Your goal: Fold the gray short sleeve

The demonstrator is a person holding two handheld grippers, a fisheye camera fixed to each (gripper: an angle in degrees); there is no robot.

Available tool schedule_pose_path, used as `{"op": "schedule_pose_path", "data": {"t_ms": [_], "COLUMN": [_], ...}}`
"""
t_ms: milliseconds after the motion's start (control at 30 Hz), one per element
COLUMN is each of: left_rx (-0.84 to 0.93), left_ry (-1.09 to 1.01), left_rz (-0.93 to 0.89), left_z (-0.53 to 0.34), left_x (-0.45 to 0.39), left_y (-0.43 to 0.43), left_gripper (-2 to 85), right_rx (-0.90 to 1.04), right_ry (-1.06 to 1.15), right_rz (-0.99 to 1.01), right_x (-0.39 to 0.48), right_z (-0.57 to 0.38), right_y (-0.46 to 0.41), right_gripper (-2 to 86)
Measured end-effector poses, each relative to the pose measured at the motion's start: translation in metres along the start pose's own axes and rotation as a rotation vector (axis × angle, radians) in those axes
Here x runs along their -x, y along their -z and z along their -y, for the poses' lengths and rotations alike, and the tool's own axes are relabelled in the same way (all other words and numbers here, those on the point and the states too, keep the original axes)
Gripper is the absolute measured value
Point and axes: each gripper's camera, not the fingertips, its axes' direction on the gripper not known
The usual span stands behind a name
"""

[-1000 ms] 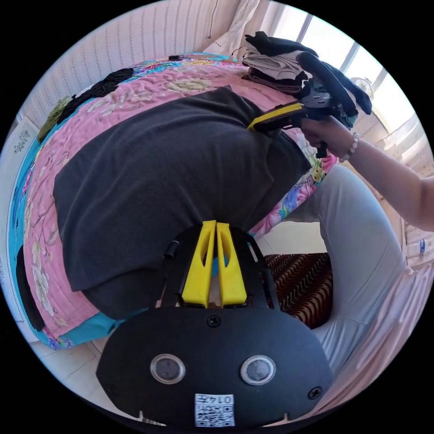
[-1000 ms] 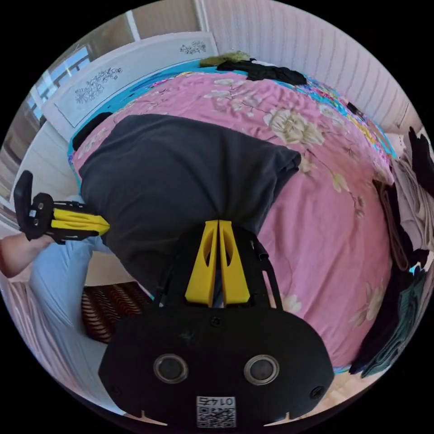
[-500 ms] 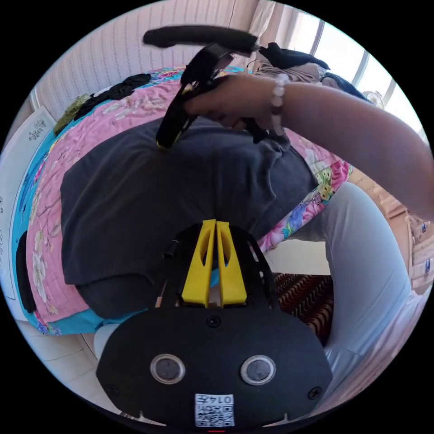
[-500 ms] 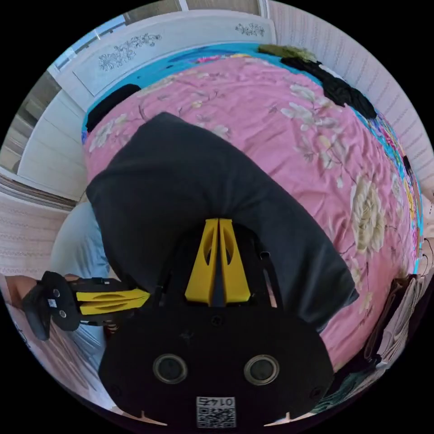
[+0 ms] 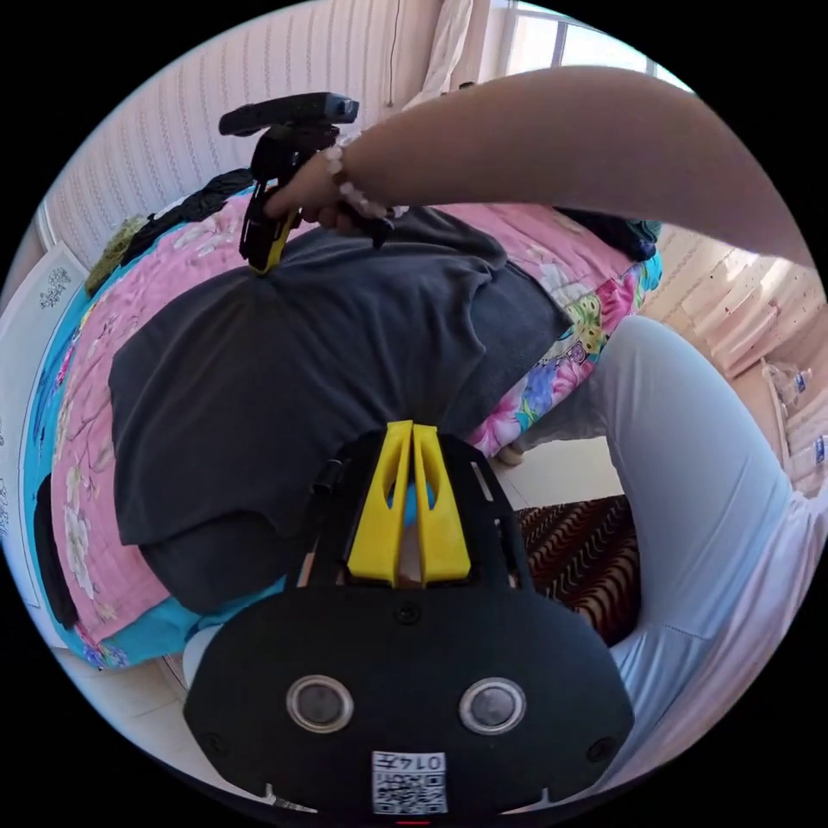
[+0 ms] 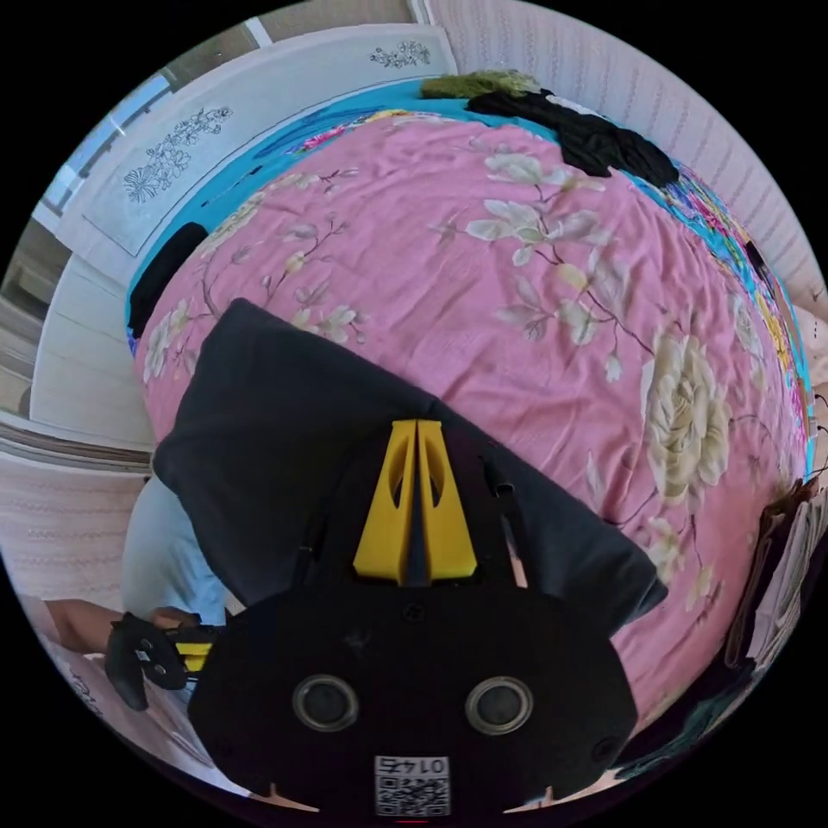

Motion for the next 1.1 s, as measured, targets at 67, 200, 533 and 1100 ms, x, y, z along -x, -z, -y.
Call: {"op": "schedule_pose_path", "data": {"t_ms": [67,200,533,1100], "left_rx": [-0.040,-0.154,-0.247,0.111], "left_ry": [-0.028,0.020,0.013,-0.081], "left_rz": [-0.029,-0.047,-0.115,0.029], "left_z": [0.001,0.003,0.135,0.364], "left_x": [0.002,0.020,0.072,0.032], "left_y": [0.019,0.045,0.045,-0.095], "left_gripper": [-0.9,-0.8,3.7,7.4], "right_rx": [-0.214,-0.436,-0.471,-0.374], "right_ry": [-0.008,-0.152,-0.553,-0.639], "right_rz": [0.095,0.186,0.218,0.251], "right_x": [-0.013,-0.044,-0.082,-0.143], "right_z": [-0.052,-0.179,-0.389,-0.410], "right_y": [0.044,0.094,0.080,0.054], "right_gripper": [-0.4,0.3,8.0,5.9]}}
